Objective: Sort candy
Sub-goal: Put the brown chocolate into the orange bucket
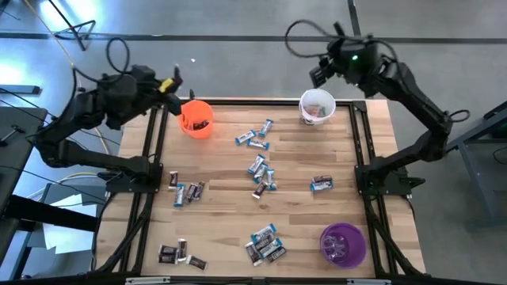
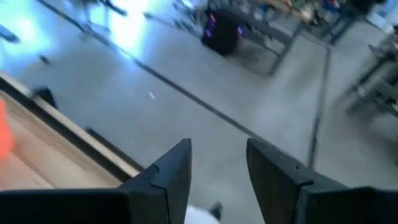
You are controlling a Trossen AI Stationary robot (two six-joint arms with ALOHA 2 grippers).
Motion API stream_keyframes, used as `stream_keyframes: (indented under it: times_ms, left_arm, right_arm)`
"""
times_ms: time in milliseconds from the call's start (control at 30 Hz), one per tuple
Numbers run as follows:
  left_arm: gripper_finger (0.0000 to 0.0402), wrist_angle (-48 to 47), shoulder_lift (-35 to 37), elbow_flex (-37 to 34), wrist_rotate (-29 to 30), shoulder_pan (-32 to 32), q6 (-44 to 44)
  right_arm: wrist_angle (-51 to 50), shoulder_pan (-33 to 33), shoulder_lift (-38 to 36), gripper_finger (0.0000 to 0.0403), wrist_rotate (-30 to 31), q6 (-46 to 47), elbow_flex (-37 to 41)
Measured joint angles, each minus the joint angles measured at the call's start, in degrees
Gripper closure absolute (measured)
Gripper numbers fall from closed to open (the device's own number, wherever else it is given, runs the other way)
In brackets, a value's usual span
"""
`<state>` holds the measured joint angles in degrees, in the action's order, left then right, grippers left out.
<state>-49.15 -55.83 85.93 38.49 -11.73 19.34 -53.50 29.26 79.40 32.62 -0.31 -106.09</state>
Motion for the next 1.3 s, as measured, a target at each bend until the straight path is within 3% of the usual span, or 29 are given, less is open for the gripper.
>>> stream_keyframes:
  times_ms: [133, 267, 500, 767, 1033, 1300]
  left_arm:
    - [0.0389, 0.1, 1.2, 1.8, 4.0, 0.0, -2.5]
    - [0.0387, 0.2, 1.5, 2.9, 4.1, 0.0, -9.2]
    - [0.0386, 3.0, 0.9, 3.0, 4.5, 0.0, -25.5]
    - [0.0385, 9.5, 1.9, 3.0, 4.9, 0.0, -36.2]
    - [0.0385, 14.3, 5.2, 3.1, 5.3, 0.0, -37.6]
    - [0.0385, 17.0, 6.3, 3.1, 6.7, 0.0, -37.6]
  right_arm:
    - [1.5, 1.4, 0.0, 0.0253, -5.0, -3.2, -3.1]
    - [1.6, 2.7, 0.0, 0.0253, -8.1, -6.2, -4.6]
    - [6.8, 6.1, 0.0, 0.0253, -9.0, -15.1, -4.8]
    - [15.4, 10.7, 0.3, 0.0253, -9.2, -19.3, -4.8]
    - [28.0, 15.5, 0.9, 0.0253, -9.6, -24.3, -4.8]
    - [33.2, 20.0, 3.4, 0.0253, -16.4, -22.7, -4.8]
